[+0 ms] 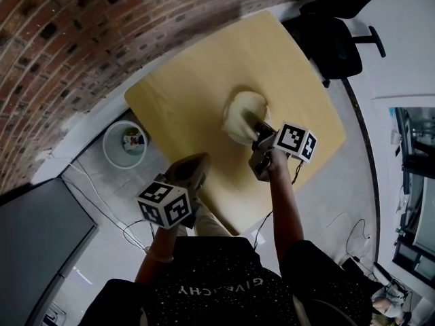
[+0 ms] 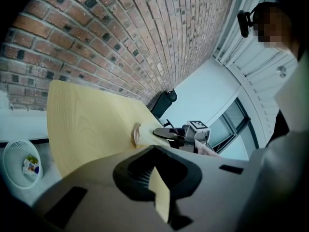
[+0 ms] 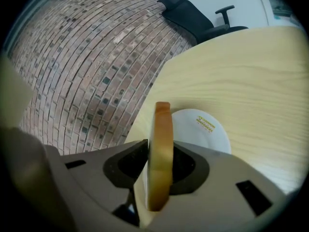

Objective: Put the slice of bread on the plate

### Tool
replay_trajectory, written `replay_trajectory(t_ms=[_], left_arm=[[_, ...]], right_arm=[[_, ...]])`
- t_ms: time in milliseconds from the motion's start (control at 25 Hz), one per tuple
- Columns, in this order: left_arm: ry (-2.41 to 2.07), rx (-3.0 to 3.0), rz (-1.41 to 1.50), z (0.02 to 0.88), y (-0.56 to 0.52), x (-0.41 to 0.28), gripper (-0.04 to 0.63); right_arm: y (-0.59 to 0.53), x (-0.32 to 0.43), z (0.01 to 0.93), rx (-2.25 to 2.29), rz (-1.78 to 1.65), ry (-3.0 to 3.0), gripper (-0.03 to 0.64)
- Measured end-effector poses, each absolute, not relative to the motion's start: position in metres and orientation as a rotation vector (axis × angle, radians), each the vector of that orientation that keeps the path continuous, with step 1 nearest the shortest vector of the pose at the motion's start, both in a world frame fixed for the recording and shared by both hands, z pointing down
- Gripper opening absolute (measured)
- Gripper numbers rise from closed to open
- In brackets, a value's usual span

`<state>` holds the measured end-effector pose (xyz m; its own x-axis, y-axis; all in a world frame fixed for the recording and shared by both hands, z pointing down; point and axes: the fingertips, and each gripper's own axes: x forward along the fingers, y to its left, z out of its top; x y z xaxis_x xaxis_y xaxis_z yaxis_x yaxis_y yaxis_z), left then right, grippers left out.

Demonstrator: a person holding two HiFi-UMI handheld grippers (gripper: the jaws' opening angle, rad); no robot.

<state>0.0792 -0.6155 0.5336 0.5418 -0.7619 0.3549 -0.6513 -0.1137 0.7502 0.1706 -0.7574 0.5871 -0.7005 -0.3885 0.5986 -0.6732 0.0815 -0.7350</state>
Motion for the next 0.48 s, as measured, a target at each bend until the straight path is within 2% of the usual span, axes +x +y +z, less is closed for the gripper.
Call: replay_trajectory(t_ms=[40,120,280,400,480], left_arm=[[-1.166,1.831,-0.145,0.532,-0.615,0.079,0.009],[-1.169,1.840,-0.142,0.528,-0.613,0.079,0.009],[-1.177,1.847,-0.138,0.524,-0.611,0.074,0.009],[-1.181,1.851,-0.142,0.522,-0.611,0.073,0.009],[-1.181,1.855,-0.144,0.520,-0.609,0.073,0.009]], right_arm=[[-0.757,0.171,0.588,1.074,1.645,-2.108,0.117],[-0.755,0.171,0.589,1.083,1.617,-2.099,0.191],[-0.757,0.176,0.588,1.162,1.569,-2.071,0.268],[-0.762,0.191,0.586,1.278,1.398,-2.028,0.320],[-0.763,0.203,0.583,1.351,1.255,-1.991,0.331]])
